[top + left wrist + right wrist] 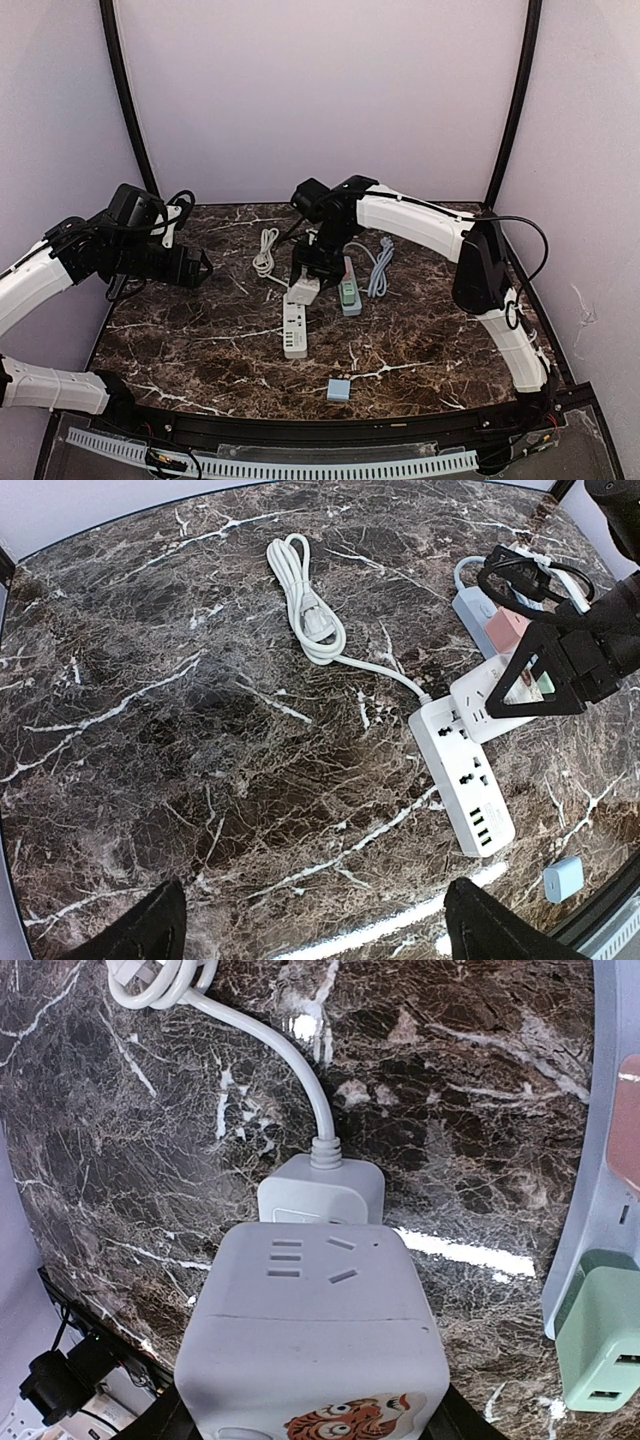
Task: Insert the plug
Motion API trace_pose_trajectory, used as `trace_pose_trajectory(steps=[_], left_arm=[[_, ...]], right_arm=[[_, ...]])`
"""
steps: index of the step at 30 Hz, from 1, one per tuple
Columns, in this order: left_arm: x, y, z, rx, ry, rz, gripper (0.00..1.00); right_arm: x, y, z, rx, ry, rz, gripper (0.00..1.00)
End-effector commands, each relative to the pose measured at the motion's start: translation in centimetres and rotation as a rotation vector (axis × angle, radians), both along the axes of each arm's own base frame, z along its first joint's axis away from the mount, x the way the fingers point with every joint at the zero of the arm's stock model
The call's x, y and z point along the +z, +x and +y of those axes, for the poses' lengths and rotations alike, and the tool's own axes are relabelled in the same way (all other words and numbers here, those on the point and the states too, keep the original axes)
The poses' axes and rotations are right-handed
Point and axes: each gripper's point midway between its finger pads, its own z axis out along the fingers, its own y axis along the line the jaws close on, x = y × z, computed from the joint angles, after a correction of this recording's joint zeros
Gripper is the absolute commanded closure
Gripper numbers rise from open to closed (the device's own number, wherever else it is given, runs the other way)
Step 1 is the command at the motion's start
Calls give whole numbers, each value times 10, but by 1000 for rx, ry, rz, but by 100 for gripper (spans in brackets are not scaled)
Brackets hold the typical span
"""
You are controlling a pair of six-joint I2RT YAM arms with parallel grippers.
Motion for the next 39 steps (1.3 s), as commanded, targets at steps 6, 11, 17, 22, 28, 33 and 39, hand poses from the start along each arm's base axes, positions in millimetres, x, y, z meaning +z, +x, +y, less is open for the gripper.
trace_pose_trajectory(steps=[6,11,17,22,28,33,39], left_arm=[[-7,-3,5,9,14,13,9],[-8,-3,6,9,21,14,10],[-10,-3,4,4,20,18,10],[-10,-2,2,-4,19,22,10],[-13,-2,2,-7,28,28,10],[-16,-2,1,-11,27,35,11],[-15,1,-4,-28,25,39,11]], right_arm=[[-7,-3,4,29,22,11,100],[-10,-6,-2,35,-6,6,100],[-16,-8,-5,38,-28,2,100],[-23,-8,-4,32,-59,-3,100],[-30,-11,-32,20,-221,-18,100],[-23,-12,-54,14,-307,-43,100],[-24,-13,-50,21,-300,-41,100]])
